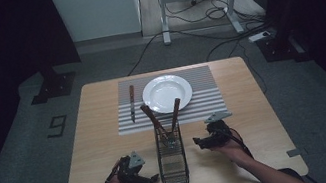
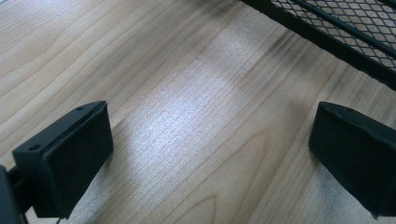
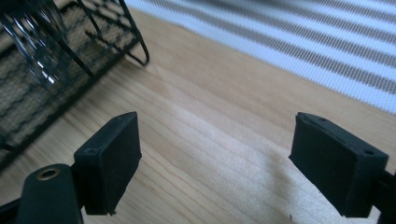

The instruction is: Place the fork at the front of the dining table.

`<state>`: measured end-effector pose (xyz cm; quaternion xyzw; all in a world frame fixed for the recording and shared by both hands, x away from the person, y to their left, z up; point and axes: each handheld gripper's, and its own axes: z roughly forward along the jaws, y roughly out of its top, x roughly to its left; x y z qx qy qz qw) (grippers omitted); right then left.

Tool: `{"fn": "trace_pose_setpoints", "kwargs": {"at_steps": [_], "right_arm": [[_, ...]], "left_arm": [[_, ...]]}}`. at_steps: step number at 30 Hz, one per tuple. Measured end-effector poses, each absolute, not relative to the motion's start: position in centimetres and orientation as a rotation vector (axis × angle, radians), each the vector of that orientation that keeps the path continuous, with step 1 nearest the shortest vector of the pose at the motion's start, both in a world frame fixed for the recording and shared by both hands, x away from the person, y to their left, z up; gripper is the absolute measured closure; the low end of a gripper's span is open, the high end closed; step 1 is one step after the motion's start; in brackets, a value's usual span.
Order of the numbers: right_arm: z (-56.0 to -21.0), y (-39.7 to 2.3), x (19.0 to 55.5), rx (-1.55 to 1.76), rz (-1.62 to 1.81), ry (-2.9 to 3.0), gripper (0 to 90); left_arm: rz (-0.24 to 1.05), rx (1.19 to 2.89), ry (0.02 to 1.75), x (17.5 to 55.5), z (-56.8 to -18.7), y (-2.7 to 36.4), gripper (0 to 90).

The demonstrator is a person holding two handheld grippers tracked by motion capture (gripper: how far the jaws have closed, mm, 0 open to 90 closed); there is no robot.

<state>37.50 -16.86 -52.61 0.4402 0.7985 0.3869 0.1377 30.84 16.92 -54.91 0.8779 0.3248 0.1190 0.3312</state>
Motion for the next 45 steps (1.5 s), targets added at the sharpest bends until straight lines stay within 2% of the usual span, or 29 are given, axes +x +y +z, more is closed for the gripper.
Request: {"fn": "trace_pose_setpoints", "kwargs": {"at_steps": [14, 23, 31, 45], "right_arm": [[-50.6, -18.2, 36.8, 1.233, 1.248, 2.257, 19.3], [-49.3, -19.5, 36.8, 1.218, 1.347, 2.236, 26.3], [-48.2, -20.3, 36.8, 1.204, 1.403, 2.196, 27.7], [-46.4, -19.8, 37.2, 1.14, 1.483, 2.186, 30.6]], "left_arm": [[0.31, 2.296, 0.846, 30.9, -54.9, 16.9, 0.0], [0.309, 2.296, 0.846, 30.9, -54.9, 16.9, 0.0], [0.31, 2.296, 0.846, 30.9, -54.9, 16.9, 0.0], [0.309, 2.297, 0.845, 30.9, -54.9, 16.9, 0.0]]}}
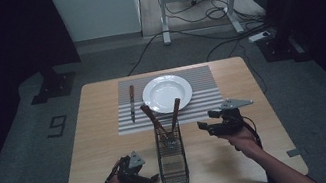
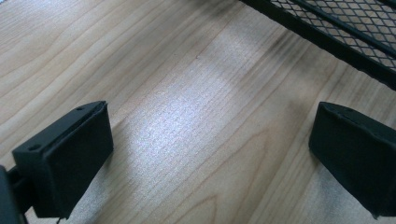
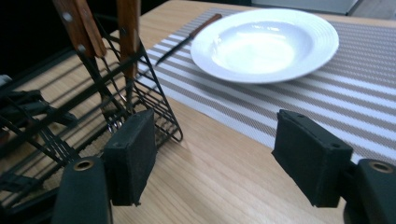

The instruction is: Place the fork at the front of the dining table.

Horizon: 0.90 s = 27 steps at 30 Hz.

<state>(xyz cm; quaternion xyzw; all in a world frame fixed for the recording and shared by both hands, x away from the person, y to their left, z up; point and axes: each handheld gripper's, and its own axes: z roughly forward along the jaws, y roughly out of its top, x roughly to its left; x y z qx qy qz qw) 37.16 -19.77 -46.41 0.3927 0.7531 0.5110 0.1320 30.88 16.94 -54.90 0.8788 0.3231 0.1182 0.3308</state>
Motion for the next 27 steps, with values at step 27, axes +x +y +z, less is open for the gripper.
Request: {"fn": "trace_pose_setpoints", "kwargs": {"at_steps": [27], "right_arm": [[-43.5, -15.9, 38.9, 1.028, 1.545, 2.207, 35.8]], "left_arm": [[0.309, 2.297, 0.846, 31.0, -54.9, 16.9, 0.0]]}}
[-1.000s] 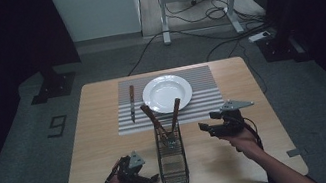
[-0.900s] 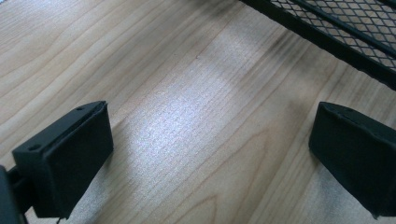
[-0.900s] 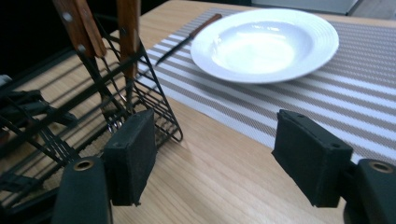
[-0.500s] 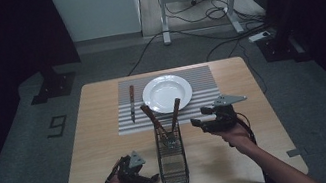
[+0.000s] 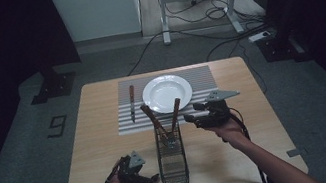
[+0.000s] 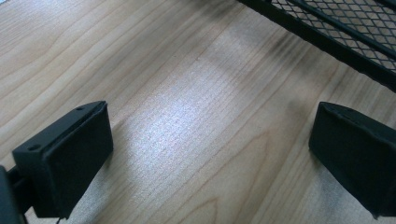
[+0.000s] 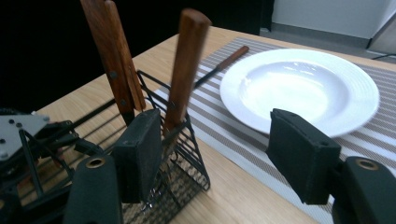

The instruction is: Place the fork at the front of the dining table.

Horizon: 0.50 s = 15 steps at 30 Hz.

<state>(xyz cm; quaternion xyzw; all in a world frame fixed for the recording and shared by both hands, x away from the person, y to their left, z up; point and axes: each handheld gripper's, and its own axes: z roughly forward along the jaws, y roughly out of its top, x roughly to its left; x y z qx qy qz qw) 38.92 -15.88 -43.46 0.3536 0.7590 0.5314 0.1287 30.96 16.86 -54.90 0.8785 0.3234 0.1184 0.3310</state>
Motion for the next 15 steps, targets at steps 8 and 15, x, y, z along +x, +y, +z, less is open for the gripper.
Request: {"fn": "trace_pose_setpoints", "kwargs": {"at_steps": [8, 15], "right_arm": [[-43.0, -13.8, 39.8, 1.004, 1.543, 2.226, 36.6], [-42.8, -12.6, 40.5, 0.998, 1.55, 2.23, 37.6]], "left_arm": [[0.309, 2.296, 0.846, 31.0, -54.9, 16.9, 0.0], [0.309, 2.294, 0.847, 31.0, -54.9, 16.8, 0.0]]}}
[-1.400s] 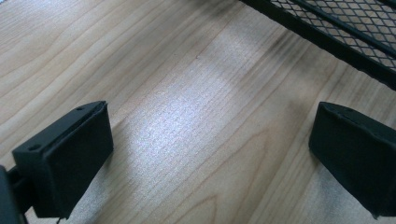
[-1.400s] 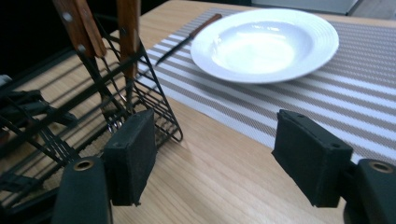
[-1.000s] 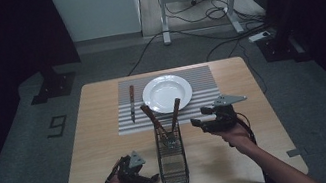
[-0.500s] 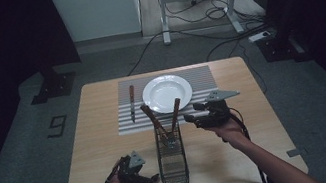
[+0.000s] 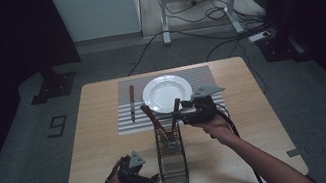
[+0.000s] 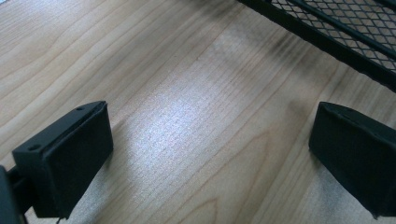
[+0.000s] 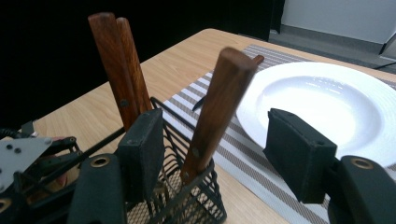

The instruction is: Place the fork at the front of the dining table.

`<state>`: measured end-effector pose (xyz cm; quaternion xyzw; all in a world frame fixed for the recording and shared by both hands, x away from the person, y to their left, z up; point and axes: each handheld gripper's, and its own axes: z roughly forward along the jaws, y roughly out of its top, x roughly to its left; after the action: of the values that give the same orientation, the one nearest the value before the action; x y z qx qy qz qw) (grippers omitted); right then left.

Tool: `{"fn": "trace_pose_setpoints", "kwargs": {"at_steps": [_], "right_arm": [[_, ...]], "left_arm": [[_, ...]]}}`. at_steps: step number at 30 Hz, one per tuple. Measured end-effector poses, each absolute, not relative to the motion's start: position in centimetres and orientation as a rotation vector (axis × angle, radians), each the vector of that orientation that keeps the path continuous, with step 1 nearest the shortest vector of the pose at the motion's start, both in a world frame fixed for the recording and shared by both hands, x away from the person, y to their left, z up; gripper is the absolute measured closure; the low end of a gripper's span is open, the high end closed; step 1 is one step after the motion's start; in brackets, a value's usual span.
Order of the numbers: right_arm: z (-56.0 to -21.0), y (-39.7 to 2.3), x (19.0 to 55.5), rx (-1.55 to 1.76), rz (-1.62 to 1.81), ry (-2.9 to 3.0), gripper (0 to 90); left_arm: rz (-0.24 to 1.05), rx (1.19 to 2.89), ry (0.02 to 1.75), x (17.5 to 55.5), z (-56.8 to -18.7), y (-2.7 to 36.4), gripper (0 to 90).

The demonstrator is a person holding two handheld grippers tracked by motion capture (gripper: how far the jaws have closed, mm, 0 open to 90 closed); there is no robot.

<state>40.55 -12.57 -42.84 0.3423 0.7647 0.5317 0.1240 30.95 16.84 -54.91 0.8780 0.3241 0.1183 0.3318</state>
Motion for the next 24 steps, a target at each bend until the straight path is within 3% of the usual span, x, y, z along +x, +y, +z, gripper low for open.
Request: {"fn": "trace_pose_setpoints", "kwargs": {"at_steps": [14, 24], "right_arm": [[-43.6, -11.3, 41.4, 1.0, 1.551, 2.246, 48.0], [-43.9, -11.2, 41.6, 1.01, 1.585, 2.262, 66.3]], "left_arm": [[0.309, 2.294, 0.847, 30.9, -54.9, 16.8, 0.0], [0.309, 2.294, 0.847, 31.0, -54.9, 16.8, 0.0]]}}
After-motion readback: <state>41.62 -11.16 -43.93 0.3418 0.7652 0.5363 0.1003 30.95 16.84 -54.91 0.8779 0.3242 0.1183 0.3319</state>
